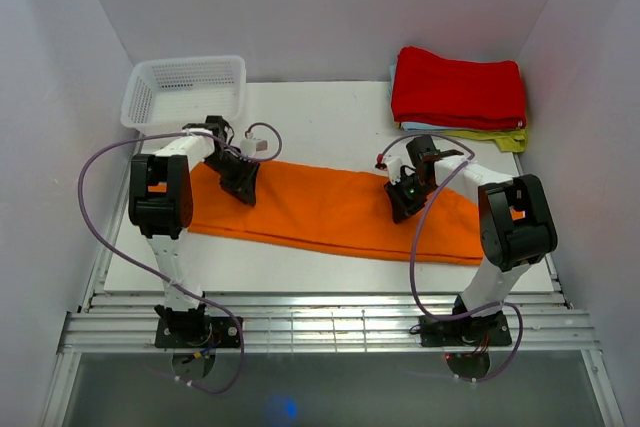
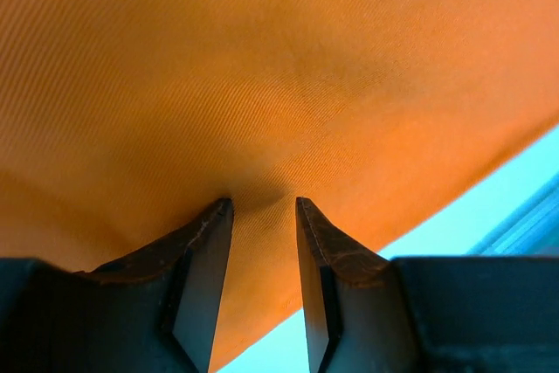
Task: Fold and stack the trousers
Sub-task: Fold the trousers
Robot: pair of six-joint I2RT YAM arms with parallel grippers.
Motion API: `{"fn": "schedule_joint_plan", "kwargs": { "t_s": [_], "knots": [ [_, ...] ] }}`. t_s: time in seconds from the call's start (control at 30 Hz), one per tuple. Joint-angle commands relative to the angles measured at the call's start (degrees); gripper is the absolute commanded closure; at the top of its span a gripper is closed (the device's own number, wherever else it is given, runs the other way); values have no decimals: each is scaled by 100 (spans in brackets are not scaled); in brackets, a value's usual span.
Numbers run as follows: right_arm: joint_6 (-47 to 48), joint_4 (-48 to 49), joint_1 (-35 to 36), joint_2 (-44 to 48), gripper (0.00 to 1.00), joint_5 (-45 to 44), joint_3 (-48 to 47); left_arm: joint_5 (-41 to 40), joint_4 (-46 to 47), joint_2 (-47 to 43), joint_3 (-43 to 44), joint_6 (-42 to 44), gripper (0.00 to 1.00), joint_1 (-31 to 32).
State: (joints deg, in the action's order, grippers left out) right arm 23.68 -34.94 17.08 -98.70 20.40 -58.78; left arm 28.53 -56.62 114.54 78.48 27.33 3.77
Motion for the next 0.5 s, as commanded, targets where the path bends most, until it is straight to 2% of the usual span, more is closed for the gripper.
{"fn": "schedule_joint_plan", "kwargs": {
  "t_s": [0.0, 0.2, 0.23, 0.27, 0.37, 0.47],
  "knots": [
    [136, 365, -170, -273, 84, -731, -317, -964, 1647, 613, 650, 414, 51, -105],
    [426, 400, -188, -422, 80, -880, -581, -402, 1409, -325, 581, -306, 38, -499],
    [575, 391, -188, -414, 80, -915, -564, -279, 1373, -623, 546, -403, 17, -866],
    [646, 400, -188, -414, 80, -924, -538, -226, 1356, -774, 485, -456, 2, -1017],
    [988, 365, -188, -352, 75, -871, -327, -287, 1355, -1118, 606, -440, 2, -1702],
    [1383, 321, -188, -221, 73, -880, 6, -340, 1250, -917, 984, -474, 2, -2458]
  ]
}}
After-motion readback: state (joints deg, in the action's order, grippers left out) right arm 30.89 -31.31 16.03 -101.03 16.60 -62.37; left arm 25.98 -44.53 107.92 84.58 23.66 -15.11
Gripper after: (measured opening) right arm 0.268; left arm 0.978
